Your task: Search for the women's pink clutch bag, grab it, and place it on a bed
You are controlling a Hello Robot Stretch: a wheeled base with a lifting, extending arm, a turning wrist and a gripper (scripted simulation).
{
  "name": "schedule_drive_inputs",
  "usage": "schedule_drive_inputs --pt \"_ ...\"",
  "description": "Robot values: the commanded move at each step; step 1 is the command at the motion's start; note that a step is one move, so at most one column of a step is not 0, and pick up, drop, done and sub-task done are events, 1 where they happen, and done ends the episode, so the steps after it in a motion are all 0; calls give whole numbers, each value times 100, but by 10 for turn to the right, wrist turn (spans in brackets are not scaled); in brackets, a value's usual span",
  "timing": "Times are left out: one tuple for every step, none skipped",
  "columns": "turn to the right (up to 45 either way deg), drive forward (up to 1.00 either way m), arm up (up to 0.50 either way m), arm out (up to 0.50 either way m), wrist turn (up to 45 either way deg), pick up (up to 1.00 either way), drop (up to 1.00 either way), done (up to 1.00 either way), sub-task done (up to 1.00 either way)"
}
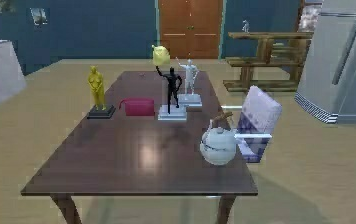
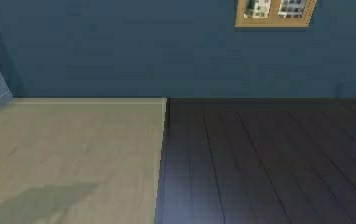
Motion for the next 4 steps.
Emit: schedule_drive_inputs --pt "-450 0 0 0 0 0 0 0 0" --pt "-450 0 0 0 0 0 0 0 0" --pt "-120 0 0 0 0 0 0 0 0" --pt "390 0 0 0 0 0 0 0 0"
